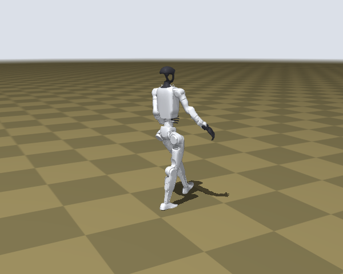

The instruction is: Walk run

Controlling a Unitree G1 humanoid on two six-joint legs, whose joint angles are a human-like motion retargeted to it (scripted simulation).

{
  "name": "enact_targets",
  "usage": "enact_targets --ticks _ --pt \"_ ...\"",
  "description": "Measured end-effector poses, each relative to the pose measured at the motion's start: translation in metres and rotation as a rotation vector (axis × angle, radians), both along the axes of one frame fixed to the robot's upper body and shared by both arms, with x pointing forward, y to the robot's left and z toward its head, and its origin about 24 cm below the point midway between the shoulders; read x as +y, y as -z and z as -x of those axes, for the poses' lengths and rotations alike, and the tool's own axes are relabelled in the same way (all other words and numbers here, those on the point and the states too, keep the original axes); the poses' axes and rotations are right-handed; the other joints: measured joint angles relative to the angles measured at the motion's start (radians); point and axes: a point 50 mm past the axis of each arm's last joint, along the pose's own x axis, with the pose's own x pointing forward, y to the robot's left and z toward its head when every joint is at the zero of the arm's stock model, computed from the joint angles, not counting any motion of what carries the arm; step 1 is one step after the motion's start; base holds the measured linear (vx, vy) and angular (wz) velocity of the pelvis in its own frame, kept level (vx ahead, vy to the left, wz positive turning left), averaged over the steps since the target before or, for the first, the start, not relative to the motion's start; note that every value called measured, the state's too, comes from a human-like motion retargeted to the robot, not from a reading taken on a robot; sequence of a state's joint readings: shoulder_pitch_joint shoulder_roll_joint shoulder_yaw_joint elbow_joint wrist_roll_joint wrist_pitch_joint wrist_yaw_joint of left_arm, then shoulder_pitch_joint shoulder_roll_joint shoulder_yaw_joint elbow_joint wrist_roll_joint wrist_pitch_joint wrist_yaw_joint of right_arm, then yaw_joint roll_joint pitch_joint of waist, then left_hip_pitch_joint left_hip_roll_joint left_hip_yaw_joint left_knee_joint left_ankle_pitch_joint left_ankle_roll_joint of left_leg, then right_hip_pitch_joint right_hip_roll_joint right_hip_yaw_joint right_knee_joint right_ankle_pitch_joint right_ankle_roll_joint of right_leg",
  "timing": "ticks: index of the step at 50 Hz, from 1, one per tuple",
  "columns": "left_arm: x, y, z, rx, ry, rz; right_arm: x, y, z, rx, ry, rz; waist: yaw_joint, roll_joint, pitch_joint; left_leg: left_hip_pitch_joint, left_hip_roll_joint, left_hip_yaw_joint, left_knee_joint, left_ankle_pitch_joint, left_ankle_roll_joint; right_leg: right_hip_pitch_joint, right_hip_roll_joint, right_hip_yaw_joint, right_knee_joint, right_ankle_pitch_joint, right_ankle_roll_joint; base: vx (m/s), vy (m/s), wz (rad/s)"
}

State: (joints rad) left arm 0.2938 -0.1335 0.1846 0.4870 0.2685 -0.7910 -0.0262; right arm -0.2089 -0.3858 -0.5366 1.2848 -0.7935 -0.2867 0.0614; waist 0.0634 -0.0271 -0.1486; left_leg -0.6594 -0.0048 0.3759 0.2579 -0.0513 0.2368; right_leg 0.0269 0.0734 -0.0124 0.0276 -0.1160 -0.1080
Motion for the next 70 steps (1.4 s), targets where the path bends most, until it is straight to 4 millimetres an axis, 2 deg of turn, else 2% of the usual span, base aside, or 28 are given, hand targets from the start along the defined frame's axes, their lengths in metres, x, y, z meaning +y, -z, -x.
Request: enact_targets --ticks 3,6,9,10,12,13,15,17,21,24,30,32,33,34,35,37,38,40,42,43,45,47,52,58,61,64,67,70 --pt "0.001 -0.002 -0.001 -0.009 -0.028 -0.008 -0.008 -0.016 -0.020 -0.094 0.013 0.024 0.005 -0.022 -0.014 0.008 -0.062 0.030 -0.178 -0.096 0.019 0.058 0.002 -0.033 0.011 0.014 0.019 1.07 -0.09 0.42" --pt "0.001 0.003 0.003 0.018 -0.073 0.023 0.002 -0.012 -0.020 -0.120 0.022 -0.019 0.055 -0.064 -0.033 0.058 -0.049 0.111 -0.146 -0.112 0.024 0.106 -0.015 -0.027 0.058 0.151 0.092 1.26 -0.07 -0.34" --pt "0.003 0.009 0.011 0.049 -0.137 0.066 0.026 0.009 0.000 -0.078 -0.020 -0.102 0.080 -0.090 -0.071 0.082 -0.024 0.100 -0.079 -0.008 0.025 0.127 -0.034 -0.046 0.139 0.447 0.206 1.24 -0.11 -0.25" --pt "0.005 0.010 0.011 0.055 -0.158 0.080 0.037 0.018 0.011 -0.047 -0.049 -0.129 0.058 -0.086 -0.089 0.074 -0.025 0.017 -0.040 -0.003 0.025 0.122 -0.018 -0.060 0.175 0.561 0.229 1.59 -0.19 0.97" --pt "0.008 0.009 0.007 0.044 -0.168 0.098 0.054 0.039 0.044 0.101 -0.072 -0.160 0.002 -0.083 -0.074 0.055 -0.085 -0.150 0.095 -0.077 0.025 0.036 0.021 -0.021 0.476 0.640 0.265 1.41 -0.11 1.80" --pt "0.007 0.006 0.000 0.027 -0.155 0.103 0.058 0.048 0.064 0.201 -0.059 -0.167 -0.030 -0.087 -0.056 0.065 -0.147 -0.214 0.152 -0.132 0.025 -0.021 0.025 -0.015 0.660 0.640 0.288 1.29 -0.05 1.90" --pt "0.007 0.000 -0.015 -0.011 -0.119 0.088 0.074 0.064 0.111 0.438 -0.032 -0.213 -0.026 -0.028 -0.059 0.148 -0.051 -0.165 0.165 -0.185 0.025 -0.081 0.119 0.016 0.726 0.640 0.261 1.22 0.02 0.92" --pt "0.006 -0.009 -0.032 -0.059 -0.081 0.064 0.093 0.073 0.159 0.652 0.005 -0.281 -0.018 0.047 -0.060 0.217 -0.007 -0.220 0.128 -0.204 0.025 -0.165 0.182 0.008 0.728 0.565 0.181 0.84 0.16 0.58" --pt "-0.004 -0.027 -0.058 -0.153 -0.021 0.045 0.145 0.072 0.243 0.900 0.116 -0.457 -0.072 0.095 -0.038 0.371 -0.053 -0.304 0.013 -0.196 0.025 -0.328 0.123 0.056 0.701 0.331 0.116 1.09 0.09 1.62" --pt "-0.012 -0.043 -0.071 -0.227 0.026 0.053 0.186 0.061 0.290 1.000 0.177 -0.625 -0.146 0.115 -0.021 0.488 -0.090 -0.379 -0.082 -0.183 0.025 -0.415 0.010 0.040 0.494 0.262 0.132 0.94 -0.07 2.18" --pt "-0.006 -0.068 -0.090 -0.333 0.161 -0.019 0.242 0.032 0.349 1.230 0.138 -0.824 -0.263 0.083 0.036 0.688 -0.134 -0.486 -0.147 -0.222 0.003 -0.535 -0.141 0.086 0.047 0.176 0.134 0.96 -0.34 1.57" --pt "0.002 -0.066 -0.090 -0.320 0.167 -0.038 0.245 0.027 0.358 1.299 0.062 -0.855 -0.262 0.082 0.044 0.747 -0.112 -0.480 -0.154 -0.221 -0.029 -0.543 -0.136 0.131 -0.085 0.122 0.230 1.02 -0.50 0.27" --pt "0.006 -0.062 -0.088 -0.303 0.159 -0.041 0.243 0.025 0.362 1.329 0.034 -0.854 -0.254 0.083 0.042 0.775 -0.104 -0.470 -0.153 -0.207 -0.050 -0.545 -0.149 0.062 -0.105 0.107 0.254 1.08 -0.51 -0.05" --pt "0.009 -0.057 -0.084 -0.281 0.146 -0.044 0.237 0.025 0.363 1.356 0.013 -0.838 -0.257 0.084 0.036 0.793 -0.098 -0.466 -0.143 -0.179 -0.080 -0.548 -0.137 0.068 -0.091 0.119 0.231 1.12 -0.50 -0.02" --pt "0.013 -0.051 -0.079 -0.258 0.130 -0.046 0.229 0.026 0.363 1.382 -0.003 -0.814 -0.265 0.086 0.027 0.807 -0.093 -0.466 -0.128 -0.144 -0.114 -0.551 -0.114 0.113 -0.061 0.146 0.184 1.13 -0.46 0.16" --pt "0.017 -0.037 -0.064 -0.197 0.093 -0.039 0.207 0.032 0.357 1.383 0.015 -0.707 -0.285 0.091 -0.001 0.818 -0.094 -0.481 -0.078 0.006 -0.213 -0.553 -0.131 -0.018 0.036 0.170 0.194 1.15 -0.42 0.46" --pt "0.017 -0.029 -0.055 -0.161 0.075 -0.032 0.197 0.036 0.352 1.364 0.038 -0.642 -0.309 0.107 -0.008 0.815 -0.084 -0.514 -0.034 0.120 -0.273 -0.538 -0.127 -0.009 0.068 0.198 0.213 1.26 -0.45 0.71" --pt "0.013 -0.012 -0.036 -0.078 0.045 -0.004 0.174 0.046 0.333 1.271 0.111 -0.523 -0.322 0.146 -0.016 0.781 -0.068 -0.569 0.100 0.381 -0.442 -0.518 -0.064 0.143 0.137 0.185 0.169 1.44 -0.50 0.50" --pt "0.005 0.000 -0.025 -0.016 -0.013 0.043 0.150 0.059 0.298 1.119 0.180 -0.465 -0.333 0.135 -0.012 0.681 -0.088 -0.475 0.339 0.543 -0.499 -0.476 -0.095 0.134 0.192 0.128 0.133 1.14 -0.18 0.33" --pt "0.003 0.004 -0.022 0.008 -0.040 0.061 0.141 0.064 0.278 1.040 0.212 -0.464 -0.342 0.143 -0.002 0.612 -0.048 -0.413 0.514 0.567 -0.499 -0.444 -0.095 0.083 0.212 0.104 0.121 1.05 -0.27 0.38" --pt "-0.001 0.010 -0.015 0.041 -0.068 0.089 0.128 0.073 0.233 0.869 0.272 -0.484 -0.330 0.079 -0.029 0.526 -0.100 -0.383 0.578 0.553 -0.499 -0.375 -0.166 -0.023 0.171 0.107 0.091 1.04 -0.59 0.13" --pt "0.000 0.015 -0.009 0.066 -0.072 0.092 0.118 0.078 0.180 0.670 0.313 -0.516 -0.304 0.063 -0.024 0.415 -0.045 -0.327 0.673 0.368 -0.439 -0.306 -0.072 0.076 0.128 0.100 0.047 0.93 -0.57 -0.19" --pt "0.005 0.015 0.004 0.078 -0.064 0.066 0.074 0.053 0.056 0.166 0.225 -0.415 -0.146 -0.019 0.002 0.154 -0.022 -0.144 0.577 0.134 -0.235 -0.157 -0.078 0.038 0.042 0.108 0.018 1.02 -0.31 -1.17" --pt "0.014 0.014 0.004 0.084 -0.044 0.023 0.024 -0.006 -0.030 -0.088 -0.059 -0.079 -0.015 -0.025 0.013 0.015 0.029 -0.064 0.005 0.023 -0.079 -0.006 0.019 0.080 0.012 0.031 -0.047 0.99 -0.24 -0.72" --pt "0.015 0.014 0.002 0.079 -0.073 0.035 0.011 -0.020 -0.045 -0.076 -0.132 0.037 0.006 -0.039 0.004 -0.001 -0.020 -0.098 -0.192 -0.076 -0.106 0.065 0.026 0.067 0.024 0.034 -0.044 1.31 -0.08 -0.20" --pt "0.016 0.014 0.001 0.079 -0.100 0.045 0.010 -0.015 -0.037 -0.053 -0.131 0.070 0.024 -0.056 -0.013 0.015 0.006 -0.014 -0.132 -0.094 -0.103 0.117 0.028 0.070 0.073 0.143 0.017 1.31 0.00 -0.27" --pt "0.015 0.015 0.004 0.083 -0.122 0.056 0.027 0.009 -0.006 -0.010 -0.094 0.018 0.058 -0.084 -0.045 0.030 0.024 0.006 -0.036 0.011 -0.062 0.136 -0.004 0.054 0.172 0.428 0.152 1.36 0.05 -0.52" --pt "0.018 0.014 0.001 0.069 -0.152 0.090 0.058 0.043 0.046 0.160 -0.081 -0.092 -0.017 -0.092 -0.050 0.032 -0.086 -0.248 0.106 -0.044 -0.021 0.056 0.037 0.083 0.488 0.640 0.281 1.47 -0.02 0.75"
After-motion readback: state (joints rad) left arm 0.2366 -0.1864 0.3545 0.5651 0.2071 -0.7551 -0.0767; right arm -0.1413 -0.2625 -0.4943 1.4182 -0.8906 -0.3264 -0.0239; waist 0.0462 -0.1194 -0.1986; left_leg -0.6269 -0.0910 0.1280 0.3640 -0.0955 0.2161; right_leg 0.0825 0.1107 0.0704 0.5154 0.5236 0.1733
